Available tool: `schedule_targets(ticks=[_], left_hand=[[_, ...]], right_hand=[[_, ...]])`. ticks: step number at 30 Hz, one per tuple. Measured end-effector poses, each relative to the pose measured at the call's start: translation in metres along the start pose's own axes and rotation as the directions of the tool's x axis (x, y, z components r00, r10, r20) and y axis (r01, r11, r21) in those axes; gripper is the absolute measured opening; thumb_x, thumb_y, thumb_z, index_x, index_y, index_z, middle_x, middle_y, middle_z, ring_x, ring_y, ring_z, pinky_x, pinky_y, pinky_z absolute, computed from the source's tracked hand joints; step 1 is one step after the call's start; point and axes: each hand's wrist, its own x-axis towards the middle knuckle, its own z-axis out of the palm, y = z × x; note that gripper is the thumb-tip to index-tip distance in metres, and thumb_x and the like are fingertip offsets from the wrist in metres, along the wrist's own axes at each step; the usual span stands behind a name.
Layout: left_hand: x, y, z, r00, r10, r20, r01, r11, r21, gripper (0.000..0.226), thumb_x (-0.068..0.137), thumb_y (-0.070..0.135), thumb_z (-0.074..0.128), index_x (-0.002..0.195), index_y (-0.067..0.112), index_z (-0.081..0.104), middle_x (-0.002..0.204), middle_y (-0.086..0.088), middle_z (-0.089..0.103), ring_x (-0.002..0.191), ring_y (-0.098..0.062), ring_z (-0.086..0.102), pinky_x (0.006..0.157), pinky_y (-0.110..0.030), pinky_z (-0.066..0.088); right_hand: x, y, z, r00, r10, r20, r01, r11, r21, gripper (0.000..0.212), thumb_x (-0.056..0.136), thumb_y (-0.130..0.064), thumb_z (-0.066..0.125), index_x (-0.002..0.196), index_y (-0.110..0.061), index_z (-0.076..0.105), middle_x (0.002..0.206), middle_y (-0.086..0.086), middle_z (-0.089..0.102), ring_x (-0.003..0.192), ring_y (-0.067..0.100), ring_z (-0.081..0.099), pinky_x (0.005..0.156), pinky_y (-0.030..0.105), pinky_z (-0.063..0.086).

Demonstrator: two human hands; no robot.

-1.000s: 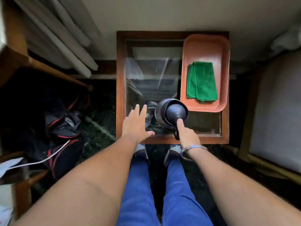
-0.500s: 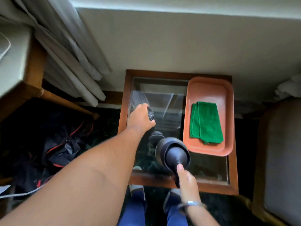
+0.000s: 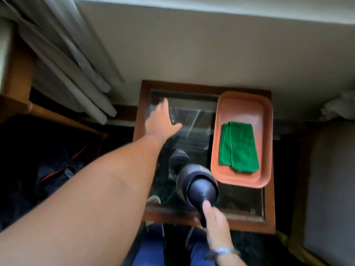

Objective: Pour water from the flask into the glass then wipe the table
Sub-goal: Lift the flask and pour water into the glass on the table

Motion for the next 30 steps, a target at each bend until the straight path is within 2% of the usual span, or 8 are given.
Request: schedule_targets(ticks=[3, 6, 12, 17, 20, 24, 27, 30], left_hand=[[-0.031, -0.02, 0.019, 0.993, -0.111, -0.026, 0.109, 0.991, -0.074, 0.121, 0.076, 0.072, 0.068, 0.161, 0.02, 0.0, 0.17, -0.005, 0.013, 0.154, -0.029, 0.017, 0.118, -0.045, 0.03], [-0.057, -0.054, 0.06, 0.985, -0.164, 0.05, 0.164, 0.986, -0.001, 0.115, 0.083, 0.076, 0.056, 0.161, 0.016, -0.004, 0.171, -0.009, 0.002, 0.156, -0.03, 0.004, 0.125, -0.05, 0.016], [-0.071, -0.089, 0.124, 0.995, -0.012, 0.095, -0.005, 0.984, 0.179, 0.108, 0.084, 0.085, 0.031, 0.16, 0.018, -0.006, 0.17, -0.016, -0.004, 0.155, -0.035, -0.005, 0.124, -0.05, -0.004], [-0.069, -0.104, 0.15, 0.998, 0.059, -0.018, -0.053, 0.975, 0.217, 0.111, 0.08, 0.09, 0.023, 0.16, 0.018, -0.005, 0.169, -0.019, -0.001, 0.155, -0.036, -0.003, 0.124, -0.05, -0.005], [-0.065, -0.107, 0.156, 0.996, 0.073, -0.052, -0.061, 0.978, 0.199, 0.113, 0.078, 0.089, 0.026, 0.161, 0.017, -0.003, 0.169, -0.021, -0.002, 0.155, -0.036, -0.004, 0.125, -0.052, -0.003], [-0.066, -0.108, 0.158, 0.995, 0.087, -0.048, -0.078, 0.982, 0.173, 0.116, 0.078, 0.091, 0.029, 0.161, 0.016, -0.002, 0.168, -0.021, -0.004, 0.155, -0.037, -0.003, 0.125, -0.054, 0.003], [-0.066, -0.109, 0.159, 0.991, 0.108, -0.077, -0.094, 0.981, 0.168, 0.117, 0.078, 0.091, 0.032, 0.161, 0.013, 0.004, 0.167, -0.021, -0.001, 0.155, -0.039, 0.003, 0.125, -0.054, 0.006], [-0.068, -0.109, 0.159, 0.988, 0.121, -0.094, -0.103, 0.979, 0.174, 0.117, 0.078, 0.091, 0.031, 0.16, 0.012, 0.007, 0.166, -0.02, 0.0, 0.154, -0.041, 0.005, 0.125, -0.055, 0.009]], right_hand=[[-0.008, -0.007, 0.002, 0.999, -0.04, -0.032, 0.04, 0.999, 0.001, 0.052, 0.087, -0.052, 0.053, 0.059, -0.008, 0.053, 0.057, 0.004, 0.056, 0.049, 0.002, 0.054, 0.052, 0.02, 0.039], [0.001, -0.016, 0.007, 0.993, -0.094, -0.073, 0.092, 0.995, -0.035, 0.061, 0.076, -0.065, 0.046, 0.059, -0.007, 0.057, 0.053, 0.002, 0.059, 0.046, 0.002, 0.053, 0.056, 0.026, 0.042], [0.023, -0.058, 0.006, 0.987, -0.148, -0.069, 0.149, 0.989, 0.007, 0.053, 0.072, -0.066, 0.052, 0.052, -0.017, 0.058, 0.04, 0.0, 0.049, 0.039, 0.015, 0.047, 0.05, 0.033, 0.041], [0.037, -0.111, -0.007, 0.994, -0.097, 0.058, 0.09, 0.99, 0.109, 0.058, 0.057, -0.073, 0.067, 0.05, -0.015, 0.06, 0.037, -0.002, 0.035, 0.031, 0.013, 0.028, 0.036, 0.016, 0.027], [0.043, -0.151, -0.02, 0.985, -0.102, 0.139, 0.11, 0.993, -0.045, 0.073, 0.04, -0.084, 0.068, 0.053, -0.013, 0.064, 0.038, 0.0, 0.036, 0.03, 0.011, 0.026, 0.043, 0.019, 0.027], [0.059, -0.207, -0.021, 0.966, -0.134, 0.222, 0.207, 0.914, -0.349, 0.082, 0.039, -0.091, 0.061, 0.053, -0.01, 0.062, 0.039, 0.002, 0.029, 0.034, 0.013, 0.022, 0.048, 0.03, 0.016], [0.071, -0.241, -0.01, 0.933, -0.22, 0.285, 0.35, 0.739, -0.575, 0.083, 0.056, -0.086, 0.053, 0.062, -0.004, 0.061, 0.039, -0.004, 0.034, 0.034, 0.01, 0.027, 0.039, 0.018, 0.019], [0.088, -0.265, 0.003, 0.903, -0.278, 0.326, 0.429, 0.56, -0.709, 0.064, 0.077, -0.07, 0.05, 0.06, -0.01, 0.062, 0.037, -0.003, 0.04, 0.03, 0.006, 0.031, 0.031, 0.017, 0.024]])
